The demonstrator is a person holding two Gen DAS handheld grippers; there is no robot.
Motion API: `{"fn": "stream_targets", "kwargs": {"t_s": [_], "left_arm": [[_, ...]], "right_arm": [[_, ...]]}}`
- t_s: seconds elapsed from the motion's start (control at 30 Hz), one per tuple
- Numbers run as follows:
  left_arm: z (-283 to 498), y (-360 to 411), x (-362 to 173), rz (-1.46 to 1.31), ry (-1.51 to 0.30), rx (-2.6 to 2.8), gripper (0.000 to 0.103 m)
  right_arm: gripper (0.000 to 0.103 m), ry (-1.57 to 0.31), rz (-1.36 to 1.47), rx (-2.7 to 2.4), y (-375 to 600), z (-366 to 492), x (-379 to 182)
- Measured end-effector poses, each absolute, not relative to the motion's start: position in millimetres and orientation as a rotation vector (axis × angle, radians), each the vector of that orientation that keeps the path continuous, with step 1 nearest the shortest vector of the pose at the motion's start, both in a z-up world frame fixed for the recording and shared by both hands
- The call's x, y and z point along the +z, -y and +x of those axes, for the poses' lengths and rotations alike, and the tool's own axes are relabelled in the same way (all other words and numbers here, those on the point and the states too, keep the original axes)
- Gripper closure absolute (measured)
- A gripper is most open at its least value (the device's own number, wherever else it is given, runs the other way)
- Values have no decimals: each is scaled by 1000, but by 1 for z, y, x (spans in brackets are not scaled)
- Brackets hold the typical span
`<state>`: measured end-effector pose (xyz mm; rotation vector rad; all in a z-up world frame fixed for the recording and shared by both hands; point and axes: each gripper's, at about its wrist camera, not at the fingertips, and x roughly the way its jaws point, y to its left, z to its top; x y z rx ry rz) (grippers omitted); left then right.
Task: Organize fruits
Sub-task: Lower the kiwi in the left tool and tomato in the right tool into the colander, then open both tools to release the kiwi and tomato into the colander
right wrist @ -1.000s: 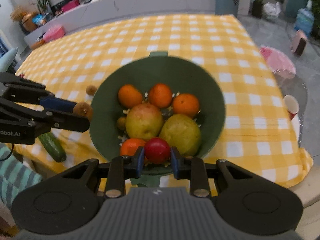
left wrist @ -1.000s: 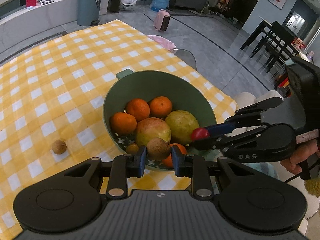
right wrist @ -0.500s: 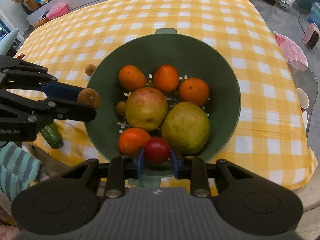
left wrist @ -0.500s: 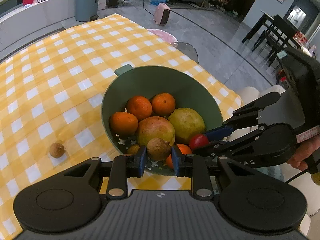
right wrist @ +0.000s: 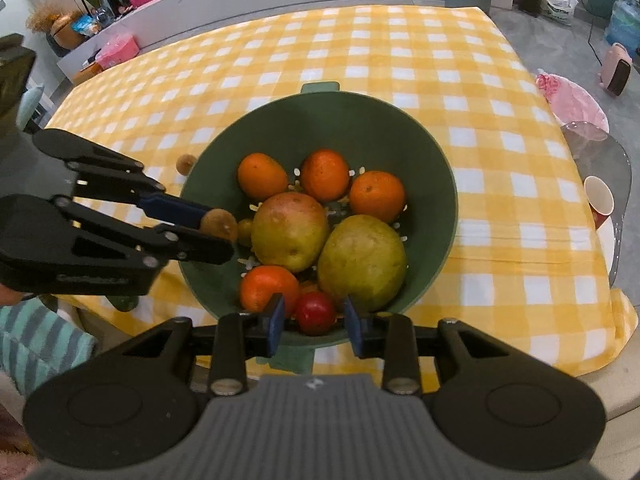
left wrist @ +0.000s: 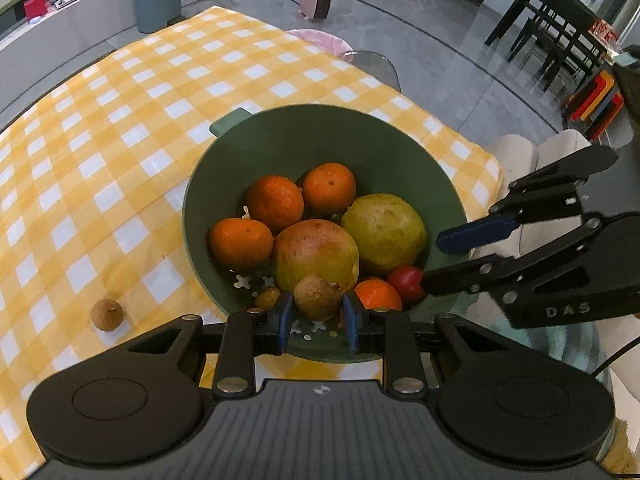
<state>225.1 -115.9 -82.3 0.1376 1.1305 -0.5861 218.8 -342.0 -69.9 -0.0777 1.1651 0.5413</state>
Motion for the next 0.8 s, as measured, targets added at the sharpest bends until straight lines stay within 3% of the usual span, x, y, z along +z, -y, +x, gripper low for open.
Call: {"fn": "stream_targets", "kwargs": {"t_s": [0.6, 0.8], "left_arm": [[245, 122, -95, 158, -1238, -557, 73], [231, 115, -74, 155, -1169, -543, 71]], "right_arm": [[72, -1125, 9, 511, 348, 219, -76], [61, -1084, 12, 519, 343, 210, -66]]}}
